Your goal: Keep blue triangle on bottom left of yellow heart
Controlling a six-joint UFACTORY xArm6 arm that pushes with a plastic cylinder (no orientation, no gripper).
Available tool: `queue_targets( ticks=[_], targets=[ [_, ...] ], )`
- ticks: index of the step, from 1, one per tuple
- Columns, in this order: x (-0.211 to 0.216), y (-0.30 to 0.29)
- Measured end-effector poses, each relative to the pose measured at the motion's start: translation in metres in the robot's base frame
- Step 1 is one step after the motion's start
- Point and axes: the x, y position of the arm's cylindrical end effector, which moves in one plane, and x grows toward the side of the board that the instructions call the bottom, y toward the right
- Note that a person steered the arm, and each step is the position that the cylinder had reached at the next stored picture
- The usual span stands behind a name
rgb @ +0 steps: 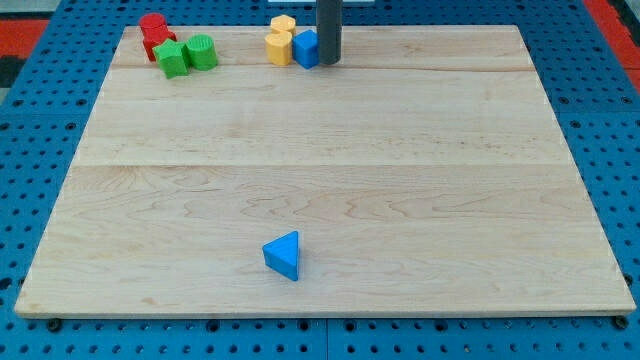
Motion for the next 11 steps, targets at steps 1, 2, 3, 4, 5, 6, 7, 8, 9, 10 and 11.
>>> queue_targets(
  ticks=[1, 2, 3, 4, 5, 6, 7, 8, 9, 10, 11],
  targets=[
    [-0.028, 0.001],
    [-0.008, 0.025],
    [0.089, 0.050],
    [0.210, 0.050],
    [0.321, 0.047],
    [0.351, 0.005],
    [0.322, -0.042],
    [0.280, -0.049],
    [0.306, -0.054],
    [0.331, -0.087],
    [0.326, -0.138]
  ],
)
